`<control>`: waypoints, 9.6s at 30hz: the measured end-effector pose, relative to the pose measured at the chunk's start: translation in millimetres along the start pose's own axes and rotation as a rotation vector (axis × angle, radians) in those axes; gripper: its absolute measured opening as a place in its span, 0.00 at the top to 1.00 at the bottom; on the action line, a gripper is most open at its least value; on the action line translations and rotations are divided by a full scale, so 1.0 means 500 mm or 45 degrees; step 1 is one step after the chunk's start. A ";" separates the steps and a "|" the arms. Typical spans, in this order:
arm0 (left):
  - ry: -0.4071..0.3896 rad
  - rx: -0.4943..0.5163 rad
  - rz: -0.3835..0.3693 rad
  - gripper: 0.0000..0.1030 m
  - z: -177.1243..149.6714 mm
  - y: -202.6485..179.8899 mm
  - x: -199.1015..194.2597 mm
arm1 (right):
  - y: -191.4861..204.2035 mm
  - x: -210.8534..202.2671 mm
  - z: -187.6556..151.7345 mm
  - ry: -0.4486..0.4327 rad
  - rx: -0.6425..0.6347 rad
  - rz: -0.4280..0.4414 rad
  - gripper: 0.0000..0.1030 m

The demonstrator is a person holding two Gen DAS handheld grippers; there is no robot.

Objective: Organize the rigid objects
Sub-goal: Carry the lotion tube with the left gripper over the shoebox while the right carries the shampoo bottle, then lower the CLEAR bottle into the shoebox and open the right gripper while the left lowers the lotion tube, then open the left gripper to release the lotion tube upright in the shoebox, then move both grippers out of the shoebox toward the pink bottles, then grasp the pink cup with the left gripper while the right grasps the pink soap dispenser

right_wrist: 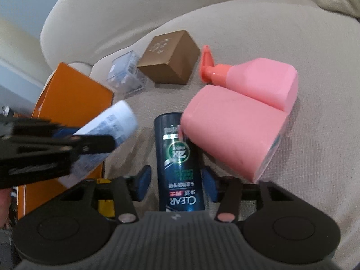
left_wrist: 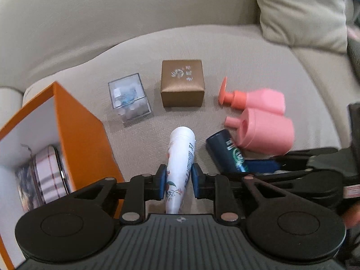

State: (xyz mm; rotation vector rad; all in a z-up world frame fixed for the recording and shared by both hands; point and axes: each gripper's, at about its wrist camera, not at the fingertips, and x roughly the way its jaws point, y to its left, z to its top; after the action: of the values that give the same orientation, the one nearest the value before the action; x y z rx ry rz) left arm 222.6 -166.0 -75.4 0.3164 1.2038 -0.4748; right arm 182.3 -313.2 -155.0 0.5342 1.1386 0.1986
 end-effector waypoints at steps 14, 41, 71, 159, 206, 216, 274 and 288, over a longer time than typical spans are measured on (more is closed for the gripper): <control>-0.255 -0.060 -0.091 0.75 -0.078 0.034 -0.190 | 0.142 -0.135 -0.042 -0.177 -0.115 -0.030 0.59; -0.455 -0.592 -0.051 0.75 -0.200 0.358 -0.242 | 0.520 -0.085 0.011 -0.129 -0.349 0.061 0.59; -0.395 -0.688 -0.077 0.76 -0.202 0.458 -0.136 | 0.564 0.261 0.123 0.255 -0.370 -0.510 0.58; -0.110 -0.702 -0.243 0.99 -0.110 0.276 0.044 | 0.365 -0.029 0.000 -0.209 -0.396 -0.335 0.43; -0.205 -0.433 -0.037 0.78 -0.149 0.208 -0.102 | 0.260 -0.098 -0.064 -0.339 -0.300 -0.324 0.40; -0.325 -0.256 -0.193 0.67 -0.099 0.019 -0.193 | 0.096 -0.180 -0.100 -0.390 -0.265 -0.451 0.41; -0.413 -0.039 0.188 0.29 -0.014 -0.128 0.062 | -0.037 -0.149 -0.065 -0.327 -0.130 -0.335 0.65; -0.330 0.223 0.123 0.23 -0.022 -0.120 0.022 | 0.014 -0.142 -0.001 -0.270 -0.450 -0.345 0.63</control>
State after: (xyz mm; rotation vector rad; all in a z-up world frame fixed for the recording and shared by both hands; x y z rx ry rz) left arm 186.1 -214.3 -88.7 0.4469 0.8928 -0.5218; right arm 152.8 -336.5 -94.2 0.0819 0.9303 0.1014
